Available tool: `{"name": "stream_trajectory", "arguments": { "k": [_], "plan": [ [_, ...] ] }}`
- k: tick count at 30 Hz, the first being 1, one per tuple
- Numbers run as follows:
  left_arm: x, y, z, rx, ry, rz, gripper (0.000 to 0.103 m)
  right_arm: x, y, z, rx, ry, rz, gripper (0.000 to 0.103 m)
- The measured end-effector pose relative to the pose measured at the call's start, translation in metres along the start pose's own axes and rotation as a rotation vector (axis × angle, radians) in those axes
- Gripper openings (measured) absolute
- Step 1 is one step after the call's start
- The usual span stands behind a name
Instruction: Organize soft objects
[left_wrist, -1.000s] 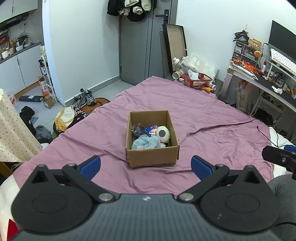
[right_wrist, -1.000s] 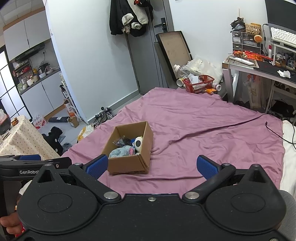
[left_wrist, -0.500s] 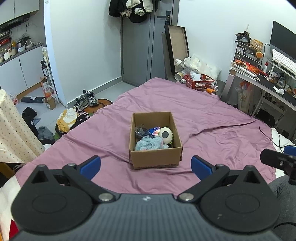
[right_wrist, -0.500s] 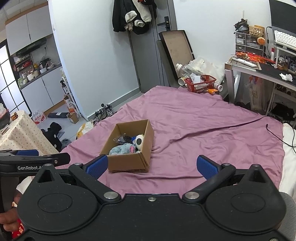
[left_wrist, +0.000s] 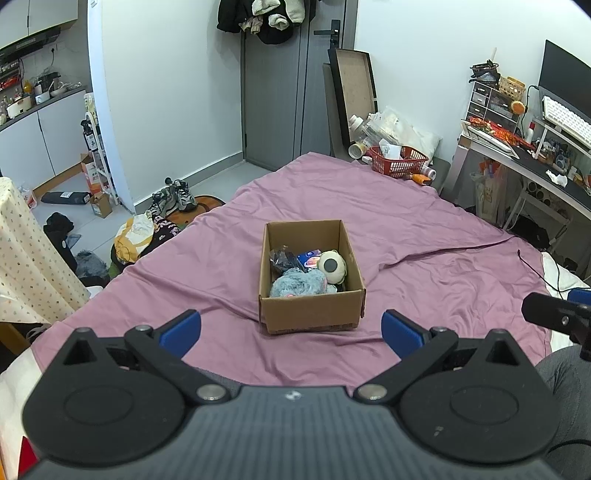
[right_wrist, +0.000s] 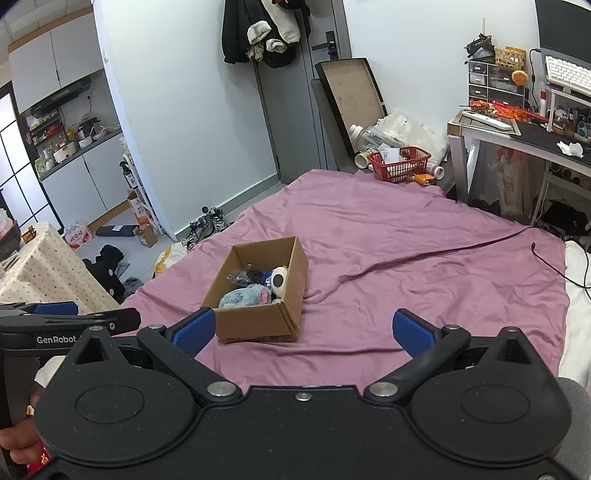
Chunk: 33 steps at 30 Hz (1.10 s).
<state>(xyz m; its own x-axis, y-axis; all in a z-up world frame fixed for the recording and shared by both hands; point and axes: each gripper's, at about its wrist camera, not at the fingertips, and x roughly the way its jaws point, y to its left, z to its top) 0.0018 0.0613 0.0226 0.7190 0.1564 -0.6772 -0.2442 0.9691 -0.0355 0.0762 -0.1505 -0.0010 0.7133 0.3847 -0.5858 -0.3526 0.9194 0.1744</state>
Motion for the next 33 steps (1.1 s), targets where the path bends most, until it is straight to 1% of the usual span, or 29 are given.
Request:
{"name": "stream_trajectory", "arguments": {
  "k": [13,21,24,27,33],
  "plan": [
    [-0.0012,0.0023,-0.0056,-0.001,-0.008,-0.016,0.103,0.0006,-0.0008,-0.0001,0.022,-0.006,0.001,0.103],
    [0.0046,0.0014,-0.0054,-0.019,0.007,-0.023,0.103,0.0030,-0.0016,-0.0017,0.028,-0.006,-0.013,0.103],
    [0.0023,-0.0008,-0.0074,-0.005,-0.008,-0.037,0.103,0.0038,-0.0048,-0.0020,0.044,-0.010,-0.015,0.103],
    [0.0005,-0.0048,-0.0085,0.023,-0.023,-0.029,0.103,0.0054,-0.0068,-0.0031,0.056,-0.012,-0.013,0.103],
    [0.0019,-0.0006,-0.0087,0.008,-0.025,-0.045,0.103,0.0071,-0.0071,-0.0047,0.057,-0.015,-0.014,0.103]
  ]
}}
